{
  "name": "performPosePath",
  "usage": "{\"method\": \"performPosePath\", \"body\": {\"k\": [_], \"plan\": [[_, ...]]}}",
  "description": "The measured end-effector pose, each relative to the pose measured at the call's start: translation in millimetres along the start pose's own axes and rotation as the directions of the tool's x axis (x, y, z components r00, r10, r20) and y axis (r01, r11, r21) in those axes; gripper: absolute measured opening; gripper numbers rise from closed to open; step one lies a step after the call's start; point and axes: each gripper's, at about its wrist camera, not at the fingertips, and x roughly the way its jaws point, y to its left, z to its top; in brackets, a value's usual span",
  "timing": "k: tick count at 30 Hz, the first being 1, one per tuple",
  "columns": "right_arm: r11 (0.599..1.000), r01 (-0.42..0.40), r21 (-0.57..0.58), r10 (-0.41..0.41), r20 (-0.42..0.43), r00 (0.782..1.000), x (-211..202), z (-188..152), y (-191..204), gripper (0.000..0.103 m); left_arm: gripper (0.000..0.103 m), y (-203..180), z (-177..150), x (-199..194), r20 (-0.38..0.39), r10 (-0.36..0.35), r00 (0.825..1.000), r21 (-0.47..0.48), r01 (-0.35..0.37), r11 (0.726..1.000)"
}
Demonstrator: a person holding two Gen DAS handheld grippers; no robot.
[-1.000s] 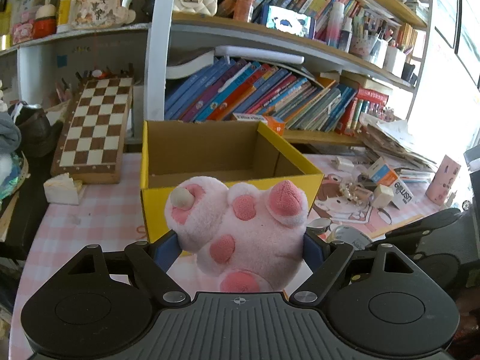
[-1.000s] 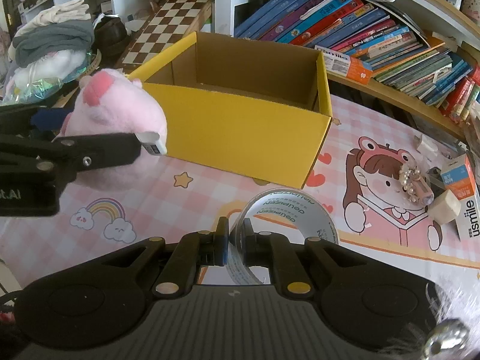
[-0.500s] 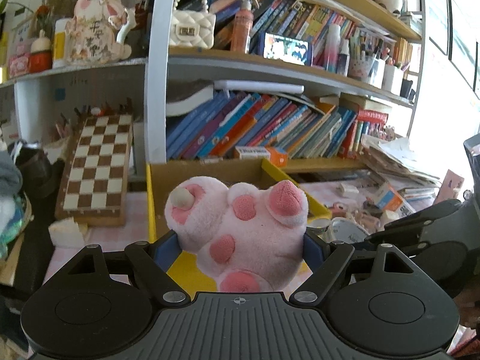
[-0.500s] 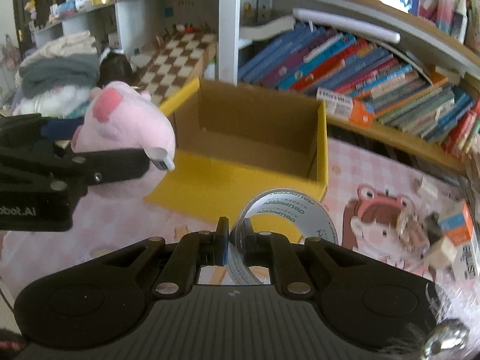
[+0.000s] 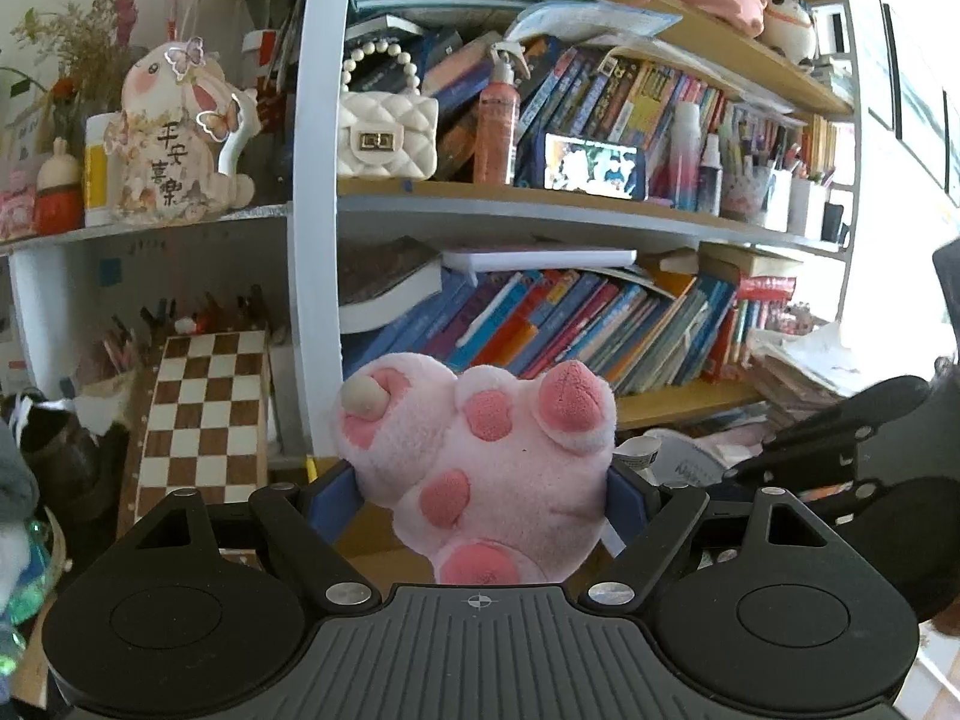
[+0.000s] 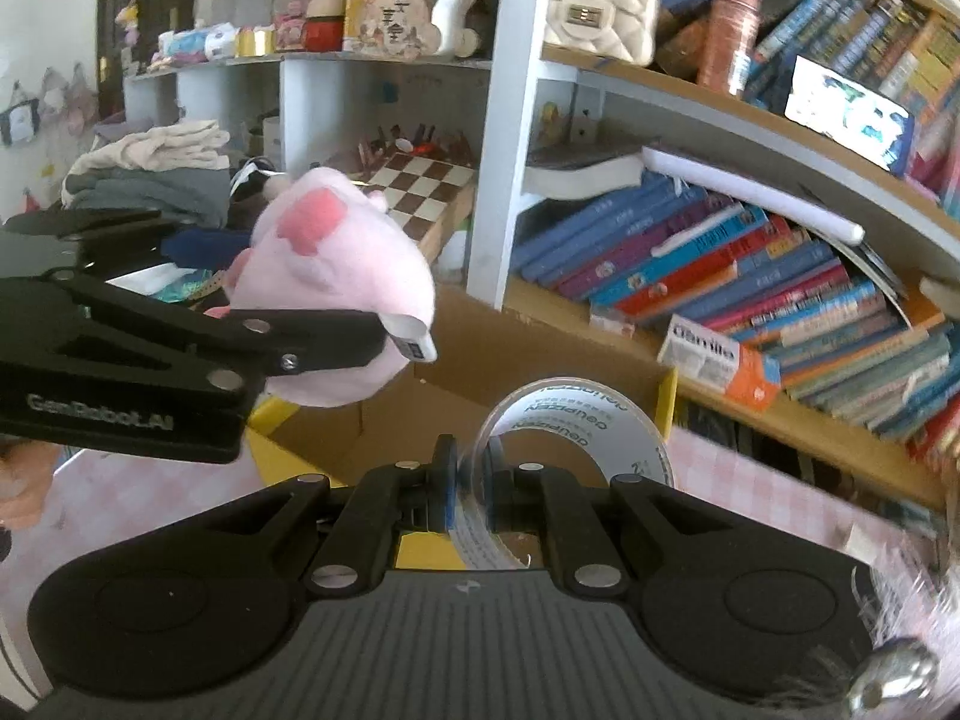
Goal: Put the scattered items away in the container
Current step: 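Carry the plush and tape roll with both tools over the yellow box, then lower both into the yellow box and open both grippers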
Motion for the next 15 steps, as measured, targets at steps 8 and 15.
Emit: {"method": "performPosePath", "body": {"k": [8, 15], "plan": [[0.994, -0.073, -0.083, 0.066, -0.077, 0.995, 56, 2, -13, 0.008, 0.084, 11, -4, 57, -0.146, -0.007, 0.989, 0.097, 0.021, 0.995], [0.975, -0.149, -0.167, 0.112, -0.212, 0.971, 114, -2, -19, 0.008, 0.084, 18, -18, 105, -0.273, -0.027, 0.962, 0.088, 0.053, 0.995]]}}
